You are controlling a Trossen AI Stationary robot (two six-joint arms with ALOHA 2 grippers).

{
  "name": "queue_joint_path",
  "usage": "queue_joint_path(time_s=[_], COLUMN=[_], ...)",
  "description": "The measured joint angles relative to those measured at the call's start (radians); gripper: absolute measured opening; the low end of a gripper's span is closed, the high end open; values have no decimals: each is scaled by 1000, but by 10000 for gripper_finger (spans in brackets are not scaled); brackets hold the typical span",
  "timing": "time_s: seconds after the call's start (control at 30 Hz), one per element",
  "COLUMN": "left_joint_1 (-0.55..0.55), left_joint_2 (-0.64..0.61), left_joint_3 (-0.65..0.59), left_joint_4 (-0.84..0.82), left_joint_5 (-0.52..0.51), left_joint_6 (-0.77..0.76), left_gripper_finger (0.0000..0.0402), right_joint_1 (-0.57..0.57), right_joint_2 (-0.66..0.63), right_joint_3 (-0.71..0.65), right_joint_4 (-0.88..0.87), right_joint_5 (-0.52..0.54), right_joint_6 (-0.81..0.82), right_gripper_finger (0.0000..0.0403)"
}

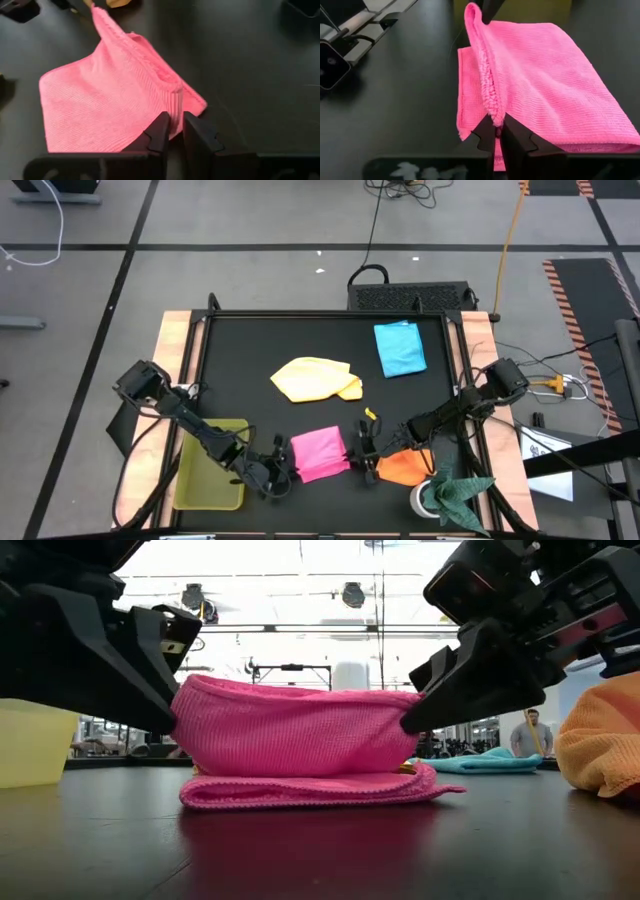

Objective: Fold microfiber towels
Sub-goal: Fold the pink microfiber towel

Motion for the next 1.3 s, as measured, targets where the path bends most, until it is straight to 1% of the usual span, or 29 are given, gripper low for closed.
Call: queue_joint_path(time_s=[0.13, 0.33, 0.43, 0.5, 0.57, 0.63, 0.7, 0.73, 0.93, 1.0, 1.1, 1.13, 1.23, 1.3], left_joint_1=[2, 8, 8, 7, 11, 24, 47, 63, 182, 215, 247, 252, 256, 255], left_joint_2=[0, -6, -31, -58, -79, -88, -88, -88, -69, -69, -69, -69, -69, -69], left_joint_3=[0, 0, -1, -1, -1, -1, 0, 0, 0, 0, -1, -1, -15, -30], left_joint_4=[-3, -20, -29, -26, -4, 8, -2, -18, -107, -150, -224, -238, -255, -257], left_joint_5=[38, 41, 42, 42, 41, 31, 14, 11, 17, 41, 65, 65, 65, 67], left_joint_6=[-3, -27, -60, -82, -95, -101, -119, -132, -237, -267, -309, -317, -324, -332], left_gripper_finger=[95, 153, 168, 171, 172, 172, 172, 172, 172, 172, 172, 173, 173, 172], right_joint_1=[0, 0, 0, -1, 0, 0, -8, -15, -76, -99, -139, -151, -184, -199], right_joint_2=[0, 0, -18, -46, -76, -98, -103, -101, -40, -9, 33, 46, 81, 97], right_joint_3=[0, 0, 0, -1, -1, -1, 0, 0, -1, -1, -1, -1, -1, -1], right_joint_4=[0, 1, -34, -68, -79, -50, -1, 12, 57, 72, 73, 72, 68, 69], right_joint_5=[-3, -107, -143, -181, -178, -140, -100, -97, -92, -70, -70, -70, -62, -30], right_joint_6=[-3, 41, 81, 84, 94, 101, 102, 102, 110, 112, 137, 143, 166, 174], right_gripper_finger=[49, 131, 164, 176, 180, 177, 163, 154, 73, 44, 9, 5, 11, 12])
